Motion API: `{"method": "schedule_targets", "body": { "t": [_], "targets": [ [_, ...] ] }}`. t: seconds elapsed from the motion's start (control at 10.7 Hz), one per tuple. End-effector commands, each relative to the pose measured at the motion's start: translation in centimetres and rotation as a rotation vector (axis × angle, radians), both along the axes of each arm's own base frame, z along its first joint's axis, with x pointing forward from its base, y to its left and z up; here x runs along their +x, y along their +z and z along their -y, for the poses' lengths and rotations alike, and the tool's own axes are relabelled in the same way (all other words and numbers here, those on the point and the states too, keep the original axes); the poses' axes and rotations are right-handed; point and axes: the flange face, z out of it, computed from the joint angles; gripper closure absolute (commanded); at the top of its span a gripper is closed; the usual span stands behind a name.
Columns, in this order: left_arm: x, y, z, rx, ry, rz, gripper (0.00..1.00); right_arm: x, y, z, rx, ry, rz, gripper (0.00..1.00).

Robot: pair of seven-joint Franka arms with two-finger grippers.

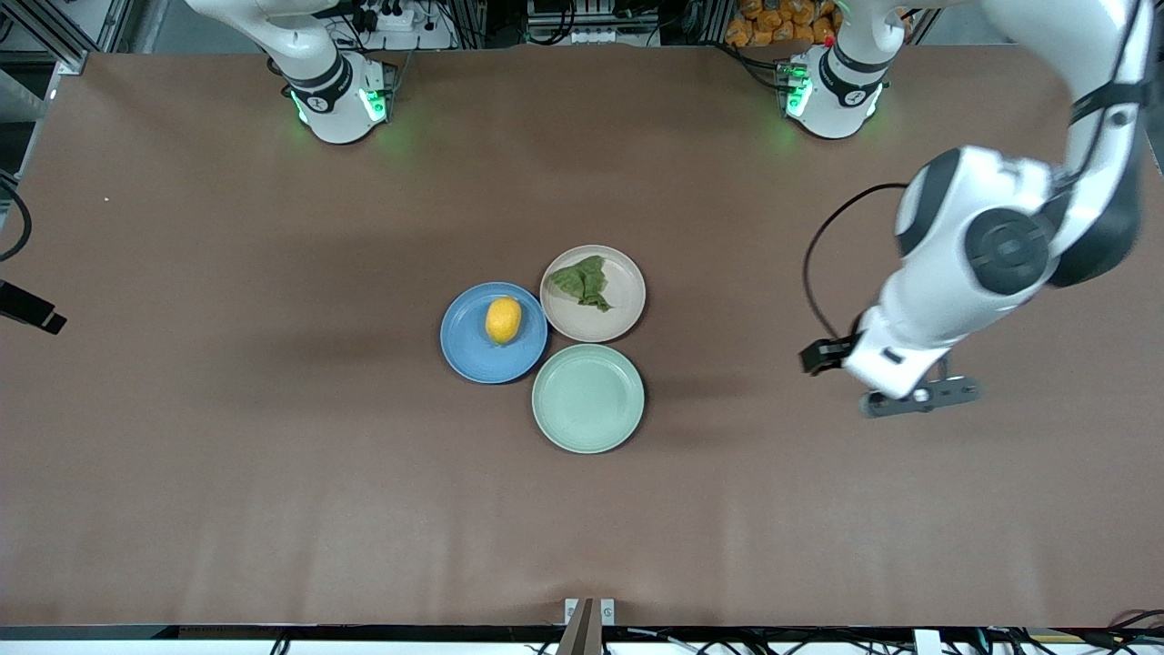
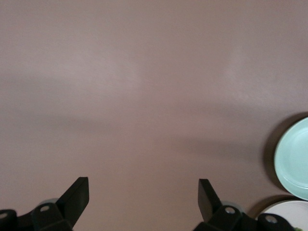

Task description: Place lemon and lettuce in plates

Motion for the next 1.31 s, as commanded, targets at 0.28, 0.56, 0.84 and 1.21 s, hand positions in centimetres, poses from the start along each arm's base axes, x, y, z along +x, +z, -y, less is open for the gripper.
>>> {"method": "schedule_targets", "body": {
  "t": [0.28,0.56,0.84,1.21],
  "targets": [
    [-1.0,8.1,-5.2,0.002,-0.032,-0.022,0.00,-2.6,4.0,-5.3,0.034,0.124,0.046,0.00],
    [-2.5,12.3,-8.8,0.010,0.010,0.009,0.00,-4.1,5.2,-7.1,0.044,0.193,0.023,0.00],
    [-3.8,14.0,-12.8,-0.020,0.006,-0.020,0.00,-4.9,6.3,-7.3,0.045,0.227,0.041,0.00],
    [-5.2,15.7,-14.0,-0.029,0.023,-0.025,0.00,-6.2,6.6,-8.9,0.056,0.324,-0.030,0.00]
  ]
}}
